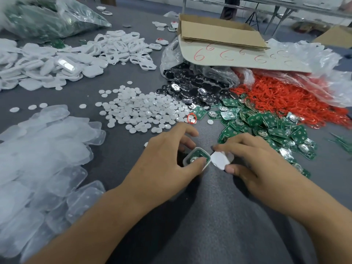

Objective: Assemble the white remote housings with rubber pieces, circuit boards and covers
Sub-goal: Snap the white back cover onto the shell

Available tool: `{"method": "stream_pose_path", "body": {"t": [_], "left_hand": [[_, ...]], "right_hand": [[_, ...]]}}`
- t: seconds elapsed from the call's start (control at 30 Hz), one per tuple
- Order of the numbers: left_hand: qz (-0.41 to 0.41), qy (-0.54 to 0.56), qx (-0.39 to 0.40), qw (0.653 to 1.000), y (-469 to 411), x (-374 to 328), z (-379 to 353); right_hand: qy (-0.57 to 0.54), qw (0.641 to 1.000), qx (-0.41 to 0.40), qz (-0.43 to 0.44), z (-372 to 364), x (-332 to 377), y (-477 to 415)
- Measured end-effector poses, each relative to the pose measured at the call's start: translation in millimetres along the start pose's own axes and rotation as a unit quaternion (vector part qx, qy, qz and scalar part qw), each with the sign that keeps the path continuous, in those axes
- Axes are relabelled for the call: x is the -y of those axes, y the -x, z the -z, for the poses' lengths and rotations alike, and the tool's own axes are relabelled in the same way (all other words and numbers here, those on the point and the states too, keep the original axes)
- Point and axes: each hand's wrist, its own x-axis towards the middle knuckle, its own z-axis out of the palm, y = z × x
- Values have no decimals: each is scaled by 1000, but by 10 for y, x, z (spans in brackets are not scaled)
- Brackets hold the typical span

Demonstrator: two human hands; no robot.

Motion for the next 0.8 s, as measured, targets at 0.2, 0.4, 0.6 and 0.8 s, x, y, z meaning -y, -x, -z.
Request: {"method": "stream_pose_path", "body": {"t": [0.2, 0.4, 0.6, 0.8], "left_hand": [[-16, -15, 10, 1000, -9, 11, 24], [-51, -50, 26, 997, -44, 45, 65], [-54, -75, 24, 995, -36, 38, 128], [-58, -79, 16, 995, -24, 1, 100]], "right_hand": [[-11, 1000, -14, 0, 9, 16, 3], [-10, 1000, -19, 2, -17, 50, 13], [-23, 999, -42, -2, -42, 91, -13], [-20, 999, -25, 0, -59, 61, 2]]}}
